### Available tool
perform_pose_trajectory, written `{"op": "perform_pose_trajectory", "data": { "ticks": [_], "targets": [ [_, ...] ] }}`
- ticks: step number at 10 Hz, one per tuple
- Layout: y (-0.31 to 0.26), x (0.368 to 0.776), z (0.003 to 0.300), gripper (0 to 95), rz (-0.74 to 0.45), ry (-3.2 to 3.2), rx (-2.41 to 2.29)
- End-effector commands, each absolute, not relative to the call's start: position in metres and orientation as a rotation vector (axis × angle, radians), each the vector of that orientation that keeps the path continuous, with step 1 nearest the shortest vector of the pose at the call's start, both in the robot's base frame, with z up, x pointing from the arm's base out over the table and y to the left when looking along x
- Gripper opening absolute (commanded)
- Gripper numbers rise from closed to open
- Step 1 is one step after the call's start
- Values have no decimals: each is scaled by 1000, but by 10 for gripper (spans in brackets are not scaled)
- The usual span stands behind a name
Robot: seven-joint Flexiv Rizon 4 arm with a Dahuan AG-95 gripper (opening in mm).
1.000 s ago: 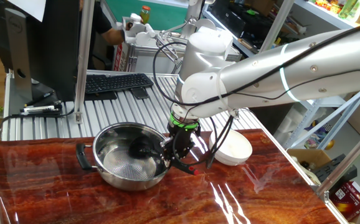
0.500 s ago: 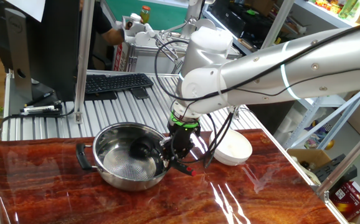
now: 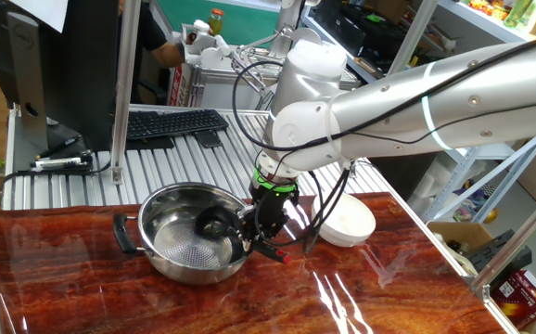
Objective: Scoop water with a large spoon from one bowl to another
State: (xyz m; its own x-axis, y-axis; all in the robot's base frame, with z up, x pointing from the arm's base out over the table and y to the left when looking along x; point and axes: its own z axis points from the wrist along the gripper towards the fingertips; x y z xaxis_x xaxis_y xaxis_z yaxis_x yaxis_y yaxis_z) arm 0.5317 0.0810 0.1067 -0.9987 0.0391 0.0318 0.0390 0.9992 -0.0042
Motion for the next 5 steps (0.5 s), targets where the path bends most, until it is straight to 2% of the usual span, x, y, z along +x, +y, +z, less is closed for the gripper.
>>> {"op": "perform_pose_trajectory", "data": {
  "ticks": [1, 5],
  "targets": [
    [83, 532, 109, 0, 14, -3111, -74],
    [88, 527, 113, 0, 5, -3114, -113]
  ]
}}
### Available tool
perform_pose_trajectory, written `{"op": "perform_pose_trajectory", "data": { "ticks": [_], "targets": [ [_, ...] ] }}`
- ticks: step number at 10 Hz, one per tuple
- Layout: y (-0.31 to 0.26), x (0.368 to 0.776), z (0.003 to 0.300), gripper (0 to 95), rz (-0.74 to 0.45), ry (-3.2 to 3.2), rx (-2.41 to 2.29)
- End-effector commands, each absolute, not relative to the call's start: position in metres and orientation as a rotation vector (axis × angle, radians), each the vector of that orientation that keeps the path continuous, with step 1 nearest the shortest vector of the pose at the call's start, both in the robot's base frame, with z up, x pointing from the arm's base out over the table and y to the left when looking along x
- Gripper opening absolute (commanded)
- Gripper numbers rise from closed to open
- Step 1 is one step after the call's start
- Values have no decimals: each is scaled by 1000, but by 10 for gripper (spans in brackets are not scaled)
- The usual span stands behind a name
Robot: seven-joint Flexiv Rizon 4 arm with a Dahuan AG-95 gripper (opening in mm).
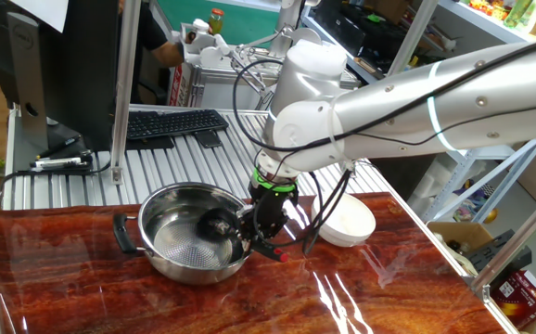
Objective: Scoop water with a large spoon from one bowl to another
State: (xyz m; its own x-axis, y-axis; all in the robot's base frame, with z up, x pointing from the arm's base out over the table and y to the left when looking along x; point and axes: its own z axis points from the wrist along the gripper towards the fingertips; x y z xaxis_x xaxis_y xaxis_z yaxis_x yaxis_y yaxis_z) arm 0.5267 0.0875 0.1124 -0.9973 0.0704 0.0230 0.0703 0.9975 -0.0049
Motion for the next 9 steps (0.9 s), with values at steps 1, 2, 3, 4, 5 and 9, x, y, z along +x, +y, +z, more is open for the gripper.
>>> {"op": "perform_pose_trajectory", "data": {
  "ticks": [1, 2, 3, 4, 5, 9],
  "targets": [
    [89, 526, 115, 0, -2, -3113, -126],
    [89, 525, 117, 0, -42, -3109, -165],
    [90, 523, 118, 0, -41, -3110, -172],
    [91, 521, 119, 0, -38, -3113, -172],
    [92, 521, 121, 0, -32, -3116, -175],
    [97, 512, 141, 0, -36, -3105, -209]
  ]
}}
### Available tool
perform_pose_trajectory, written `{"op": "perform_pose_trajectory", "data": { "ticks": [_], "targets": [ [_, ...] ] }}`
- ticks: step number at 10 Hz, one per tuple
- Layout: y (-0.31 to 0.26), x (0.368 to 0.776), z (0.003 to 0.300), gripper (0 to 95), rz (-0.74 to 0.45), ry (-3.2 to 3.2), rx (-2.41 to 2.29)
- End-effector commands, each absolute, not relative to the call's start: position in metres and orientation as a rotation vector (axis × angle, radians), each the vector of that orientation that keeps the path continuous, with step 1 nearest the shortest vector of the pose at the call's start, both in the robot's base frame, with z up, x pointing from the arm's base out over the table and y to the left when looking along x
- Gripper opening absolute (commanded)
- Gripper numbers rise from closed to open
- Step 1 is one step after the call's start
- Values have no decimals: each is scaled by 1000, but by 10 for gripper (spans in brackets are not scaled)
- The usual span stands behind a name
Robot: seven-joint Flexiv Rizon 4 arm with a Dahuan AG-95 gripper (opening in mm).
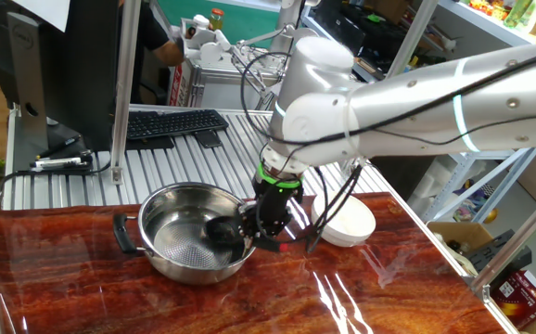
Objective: Scoop water with a large spoon from one bowl to another
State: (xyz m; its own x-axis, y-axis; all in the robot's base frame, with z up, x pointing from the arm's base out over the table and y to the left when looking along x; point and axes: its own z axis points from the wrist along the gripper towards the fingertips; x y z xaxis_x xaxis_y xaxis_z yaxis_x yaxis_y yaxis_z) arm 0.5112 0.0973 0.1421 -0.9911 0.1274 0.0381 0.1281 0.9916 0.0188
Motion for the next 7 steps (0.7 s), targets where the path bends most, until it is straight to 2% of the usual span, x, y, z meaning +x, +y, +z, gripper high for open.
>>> {"op": "perform_pose_trajectory", "data": {
  "ticks": [1, 7],
  "targets": [
    [99, 511, 144, 0, -42, -3103, -221],
    [99, 507, 157, 0, -58, -3105, -264]
  ]
}}
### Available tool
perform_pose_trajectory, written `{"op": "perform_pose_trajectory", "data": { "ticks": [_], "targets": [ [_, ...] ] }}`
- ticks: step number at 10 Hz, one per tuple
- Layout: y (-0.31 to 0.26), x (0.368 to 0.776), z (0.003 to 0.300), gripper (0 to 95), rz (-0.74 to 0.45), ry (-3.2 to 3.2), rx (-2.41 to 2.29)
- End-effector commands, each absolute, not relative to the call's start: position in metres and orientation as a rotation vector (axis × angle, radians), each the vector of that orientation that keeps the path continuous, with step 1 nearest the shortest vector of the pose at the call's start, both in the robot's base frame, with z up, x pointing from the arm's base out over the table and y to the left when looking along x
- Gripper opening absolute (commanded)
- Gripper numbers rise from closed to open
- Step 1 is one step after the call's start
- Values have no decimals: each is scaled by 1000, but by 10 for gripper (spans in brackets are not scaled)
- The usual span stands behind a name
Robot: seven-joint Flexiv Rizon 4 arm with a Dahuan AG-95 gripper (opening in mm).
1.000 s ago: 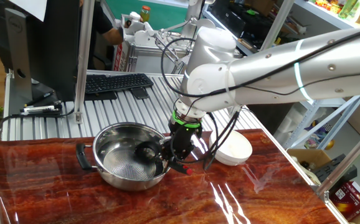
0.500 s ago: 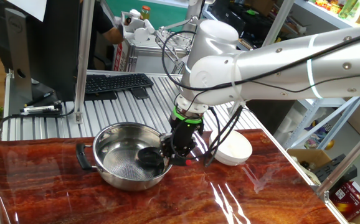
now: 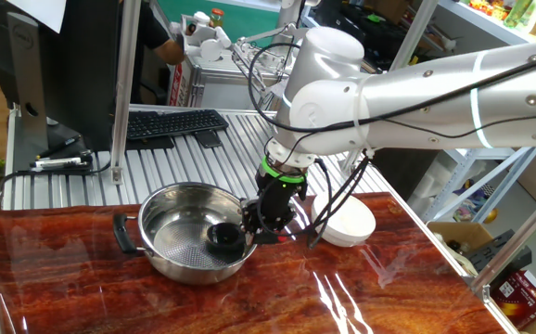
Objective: Scoop water with a large spoon from one bowl to another
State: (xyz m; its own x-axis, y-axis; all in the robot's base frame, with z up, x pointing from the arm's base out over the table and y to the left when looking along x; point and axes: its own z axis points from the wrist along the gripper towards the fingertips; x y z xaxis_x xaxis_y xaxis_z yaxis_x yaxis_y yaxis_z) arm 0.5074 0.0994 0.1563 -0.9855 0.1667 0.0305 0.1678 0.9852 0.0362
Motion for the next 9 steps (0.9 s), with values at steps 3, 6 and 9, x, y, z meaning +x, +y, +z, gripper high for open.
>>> {"op": "perform_pose_trajectory", "data": {
  "ticks": [3, 6, 9],
  "targets": [
    [100, 506, 163, 0, -56, -3112, -288],
    [102, 506, 171, 0, -55, -3120, -318],
    [106, 503, 177, 0, -59, -3129, -358]
  ]
}}
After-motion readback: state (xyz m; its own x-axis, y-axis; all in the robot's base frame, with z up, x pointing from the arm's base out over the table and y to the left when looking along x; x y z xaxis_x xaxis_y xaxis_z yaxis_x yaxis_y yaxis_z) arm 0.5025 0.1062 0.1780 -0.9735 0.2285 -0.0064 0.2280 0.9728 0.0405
